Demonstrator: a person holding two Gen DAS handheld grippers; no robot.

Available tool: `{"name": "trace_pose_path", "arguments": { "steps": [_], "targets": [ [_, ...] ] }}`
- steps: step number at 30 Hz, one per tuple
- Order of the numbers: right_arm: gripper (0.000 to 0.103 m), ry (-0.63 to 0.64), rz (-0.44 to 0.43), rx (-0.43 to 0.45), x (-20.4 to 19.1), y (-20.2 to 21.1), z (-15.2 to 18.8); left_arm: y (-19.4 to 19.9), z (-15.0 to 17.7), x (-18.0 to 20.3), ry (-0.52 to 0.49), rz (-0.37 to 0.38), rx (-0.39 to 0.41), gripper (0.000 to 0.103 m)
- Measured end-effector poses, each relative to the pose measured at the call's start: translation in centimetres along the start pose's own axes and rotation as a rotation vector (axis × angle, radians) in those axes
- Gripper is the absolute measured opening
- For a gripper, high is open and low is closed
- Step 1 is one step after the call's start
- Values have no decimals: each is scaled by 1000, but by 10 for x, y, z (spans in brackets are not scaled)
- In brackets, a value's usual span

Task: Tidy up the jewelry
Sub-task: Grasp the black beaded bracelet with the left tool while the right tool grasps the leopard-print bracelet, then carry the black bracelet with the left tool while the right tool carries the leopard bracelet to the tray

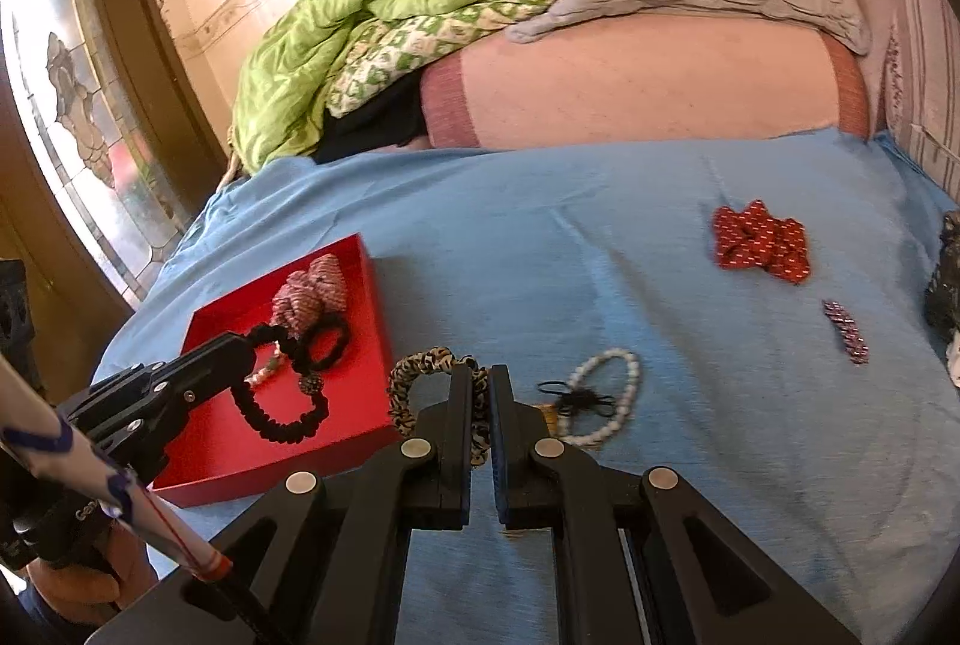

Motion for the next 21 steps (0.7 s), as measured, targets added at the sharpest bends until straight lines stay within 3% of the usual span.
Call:
{"name": "trace_pose_path", "arguments": {
  "steps": [14, 21],
  "targets": [
    [6, 25, -64, -21, -55, -16, 0, 12, 18, -69, 125, -85, -51, 7],
    [6, 39, -78, -87, -83, -41, 4, 0, 26, -94, 208, -109, -106, 7]
  ]
}}
Point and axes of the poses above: each gripper's, at about its wrist camera, not at the fingertips, and y roughly against the way its jaws point, x to its right, z to its underside, the point moved 8 cm from there along -y, roughly the way its jaws point, and after that the axes turned 9 degrees about z, right-handed, at the moved point
